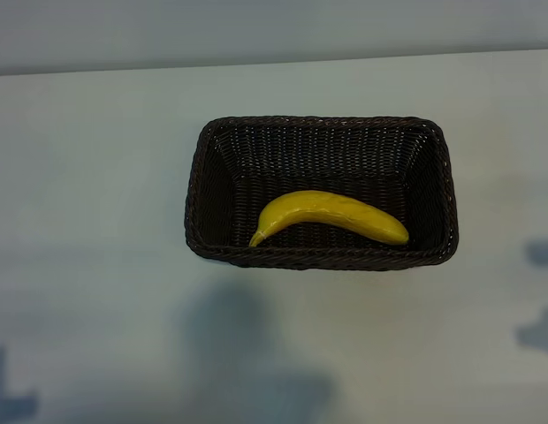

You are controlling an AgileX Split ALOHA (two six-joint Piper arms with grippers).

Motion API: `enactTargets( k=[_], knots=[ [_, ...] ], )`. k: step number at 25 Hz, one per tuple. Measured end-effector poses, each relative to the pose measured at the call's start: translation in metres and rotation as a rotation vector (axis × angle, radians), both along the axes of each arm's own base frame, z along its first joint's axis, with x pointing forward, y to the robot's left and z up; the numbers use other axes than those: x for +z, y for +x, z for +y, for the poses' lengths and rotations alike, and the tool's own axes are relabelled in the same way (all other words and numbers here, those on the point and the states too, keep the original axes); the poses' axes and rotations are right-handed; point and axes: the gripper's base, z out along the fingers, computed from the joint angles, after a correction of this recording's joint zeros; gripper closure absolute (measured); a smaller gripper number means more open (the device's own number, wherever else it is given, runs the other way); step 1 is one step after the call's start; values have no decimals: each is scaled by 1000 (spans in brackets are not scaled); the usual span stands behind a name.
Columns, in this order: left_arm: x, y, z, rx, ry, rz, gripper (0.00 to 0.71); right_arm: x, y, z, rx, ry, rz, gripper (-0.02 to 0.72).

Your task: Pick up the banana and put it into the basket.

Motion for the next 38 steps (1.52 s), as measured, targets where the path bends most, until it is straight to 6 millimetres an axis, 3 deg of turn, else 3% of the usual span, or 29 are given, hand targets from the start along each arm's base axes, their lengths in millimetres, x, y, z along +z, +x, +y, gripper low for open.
enactTargets(
  k=[14,27,38],
  knots=[
    [0,0,-1,-4,-5,0,150,2,-13,0,-4,-1,-103,135],
    [0,0,-1,-4,-5,0,150,17,-82,2,-3,-13,-576,135],
    [0,0,0,0,0,0,150,17,-85,2,-3,-13,-592,135]
  ],
)
